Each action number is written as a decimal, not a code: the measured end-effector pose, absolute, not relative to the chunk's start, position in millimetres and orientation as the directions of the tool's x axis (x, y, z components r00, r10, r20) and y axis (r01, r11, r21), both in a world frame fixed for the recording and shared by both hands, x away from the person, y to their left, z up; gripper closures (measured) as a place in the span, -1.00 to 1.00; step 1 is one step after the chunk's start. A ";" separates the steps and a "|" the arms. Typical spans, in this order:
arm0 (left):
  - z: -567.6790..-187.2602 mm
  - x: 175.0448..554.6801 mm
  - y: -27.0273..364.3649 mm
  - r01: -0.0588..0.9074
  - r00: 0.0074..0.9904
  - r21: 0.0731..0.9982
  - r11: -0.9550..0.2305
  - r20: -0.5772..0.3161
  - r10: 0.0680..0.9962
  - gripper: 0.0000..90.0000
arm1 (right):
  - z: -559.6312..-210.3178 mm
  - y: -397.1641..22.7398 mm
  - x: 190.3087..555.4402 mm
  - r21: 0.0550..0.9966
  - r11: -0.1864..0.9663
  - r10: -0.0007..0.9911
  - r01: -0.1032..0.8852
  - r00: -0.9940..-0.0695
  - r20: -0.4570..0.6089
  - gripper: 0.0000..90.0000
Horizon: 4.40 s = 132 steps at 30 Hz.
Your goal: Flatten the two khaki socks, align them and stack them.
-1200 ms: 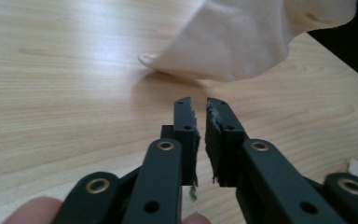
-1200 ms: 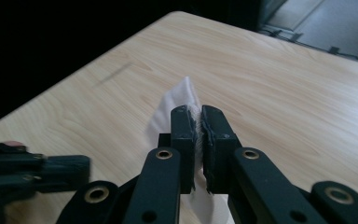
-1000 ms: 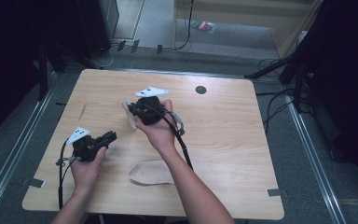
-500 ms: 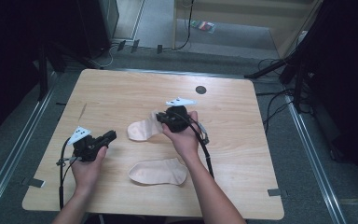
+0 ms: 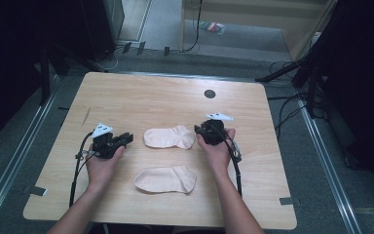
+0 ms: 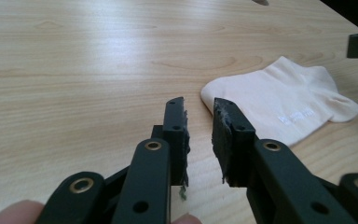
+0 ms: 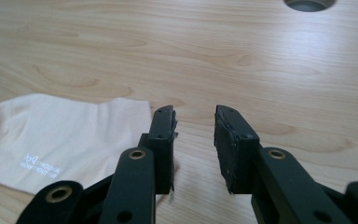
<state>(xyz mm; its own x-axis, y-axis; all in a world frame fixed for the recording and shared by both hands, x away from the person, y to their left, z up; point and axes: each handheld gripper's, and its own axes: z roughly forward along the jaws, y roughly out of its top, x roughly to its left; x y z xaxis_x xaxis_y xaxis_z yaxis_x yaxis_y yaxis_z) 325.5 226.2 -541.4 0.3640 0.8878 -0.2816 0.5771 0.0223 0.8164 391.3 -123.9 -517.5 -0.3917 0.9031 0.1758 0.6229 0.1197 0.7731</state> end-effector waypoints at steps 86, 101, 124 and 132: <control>-501.7 296.7 198.2 0.566 0.539 0.814 -0.131 -0.245 0.806 0.99 | -500.0 -124.5 319.0 0.799 0.198 0.818 0.568 -0.545 0.184 0.91; -499.7 251.7 201.8 0.561 0.558 0.817 -0.134 -0.254 0.790 0.99 | -502.6 -128.3 281.9 0.790 0.211 0.794 0.576 -0.572 0.205 0.91; -523.3 207.3 195.7 0.605 0.583 0.773 -0.191 -0.267 0.767 0.99 | -514.3 -128.5 249.4 0.765 0.263 0.780 0.588 -0.596 0.190 0.91; -533.0 210.3 193.7 0.599 0.569 0.765 -0.238 -0.196 0.799 0.99 | -522.9 -123.8 246.2 0.757 0.281 0.783 0.591 -0.597 0.176 0.91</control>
<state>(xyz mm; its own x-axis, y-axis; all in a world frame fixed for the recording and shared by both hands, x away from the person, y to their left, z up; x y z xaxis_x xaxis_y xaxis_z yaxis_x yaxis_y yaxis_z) 210.3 193.7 -533.0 0.5686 0.7989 -0.1962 0.5987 -0.2383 0.7647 246.2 -123.8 -522.9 -0.5973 0.7825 0.1759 0.5906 0.2807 0.7566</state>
